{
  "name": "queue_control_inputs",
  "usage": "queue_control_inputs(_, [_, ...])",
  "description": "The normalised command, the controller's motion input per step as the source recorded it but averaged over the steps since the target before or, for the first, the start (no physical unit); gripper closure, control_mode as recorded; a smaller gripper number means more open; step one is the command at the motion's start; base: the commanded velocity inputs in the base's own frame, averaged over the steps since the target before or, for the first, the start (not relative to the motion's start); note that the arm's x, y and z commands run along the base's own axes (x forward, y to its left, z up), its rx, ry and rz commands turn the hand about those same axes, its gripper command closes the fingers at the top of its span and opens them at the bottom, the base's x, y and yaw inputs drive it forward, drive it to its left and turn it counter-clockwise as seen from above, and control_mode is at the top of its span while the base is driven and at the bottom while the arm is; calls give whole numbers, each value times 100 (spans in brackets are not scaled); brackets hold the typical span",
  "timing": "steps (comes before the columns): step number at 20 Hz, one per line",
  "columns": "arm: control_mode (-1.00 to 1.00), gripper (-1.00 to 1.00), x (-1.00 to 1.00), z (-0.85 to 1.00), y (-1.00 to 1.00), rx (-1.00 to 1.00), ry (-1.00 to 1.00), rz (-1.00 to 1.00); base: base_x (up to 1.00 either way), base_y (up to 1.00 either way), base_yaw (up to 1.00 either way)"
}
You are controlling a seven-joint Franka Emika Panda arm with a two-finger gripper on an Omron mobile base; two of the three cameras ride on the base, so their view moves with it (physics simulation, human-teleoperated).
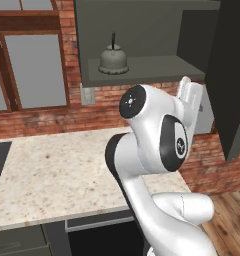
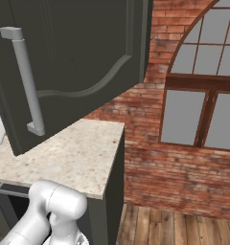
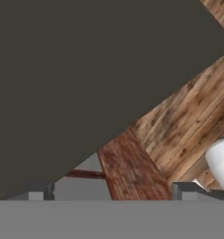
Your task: Open the cabinet, pick the kettle from the cabinet, and place it in the sink.
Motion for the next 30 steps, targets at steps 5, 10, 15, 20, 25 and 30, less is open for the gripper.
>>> queue_control_inputs(5, [-100, -100, -16, -7, -43, 0, -1, -3, 0, 0, 0])
queue_control_inputs(10, [-100, -100, -24, -2, -51, 0, -2, 0, 0, 0, 0])
queue_control_inputs(15, [-100, -100, -29, 0, -53, 0, -1, 0, 0, 0, 0])
queue_control_inputs(20, [-100, -100, -37, 4, -61, 0, 0, -6, 0, 0, 0])
queue_control_inputs(25, [-100, -100, -30, 3, -63, 0, 0, -7, 0, 0, 0])
queue_control_inputs(30, [-100, -100, -20, 3, -62, 0, 0, 0, 0, 0, 0])
